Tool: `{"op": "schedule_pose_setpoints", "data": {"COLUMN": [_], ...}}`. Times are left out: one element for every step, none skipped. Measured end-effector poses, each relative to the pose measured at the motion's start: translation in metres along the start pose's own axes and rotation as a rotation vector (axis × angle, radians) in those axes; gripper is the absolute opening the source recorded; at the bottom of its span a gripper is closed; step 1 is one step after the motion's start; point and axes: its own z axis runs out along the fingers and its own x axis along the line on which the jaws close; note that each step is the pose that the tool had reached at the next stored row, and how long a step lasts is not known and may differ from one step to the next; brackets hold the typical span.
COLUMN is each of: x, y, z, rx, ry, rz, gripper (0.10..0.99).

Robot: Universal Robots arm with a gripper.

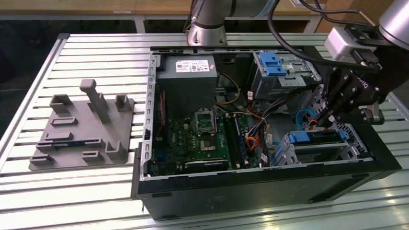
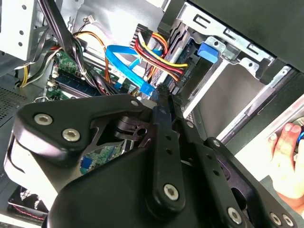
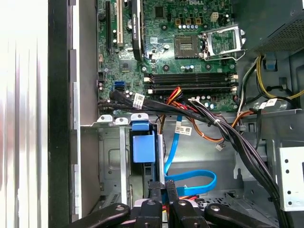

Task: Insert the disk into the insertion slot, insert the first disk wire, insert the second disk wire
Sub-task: 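Insert the second disk wire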

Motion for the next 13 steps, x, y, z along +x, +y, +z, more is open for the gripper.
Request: {"op": "schedule_pose_setpoints", "data": {"x": [0.0007,0.0015,0.0022,0.0026,0.0026,0.0027,0.0028,0.0028,0.0028,0.0029,0.0031,0.0034,0.0037], "y": [-0.0001,-0.0002,-0.0003,-0.0003,-0.0004,-0.0004,-0.0006,-0.0009,-0.0015,-0.002,-0.0022,-0.0023,-0.0023], "z": [0.0004,0.0007,0.001,0.0014,0.0018,0.0022,0.0026,0.003,0.0033,0.0036,0.004,0.0043,0.0047], "rx": [0.0,0.0,0.0,0.0,0.0,0.0,0.0,0.0,0.0,0.0,0.0,0.0,0.0], "ry": [-0.0001,-0.0002,-0.0001,-0.0003,-0.0003,-0.0002,-0.0002,-0.0002,-0.0002,-0.0002,-0.0003,-0.0003,-0.0004], "rz": [0.0,0.001,0.001,0.002,0.002,0.002,0.002,0.002,0.002,0.002,0.002,0.003,0.003], "gripper": [0.157,0.157,0.157,0.157,0.157,0.157,0.157,0.157,0.157,0.157,0.157,0.157,0.157]}}
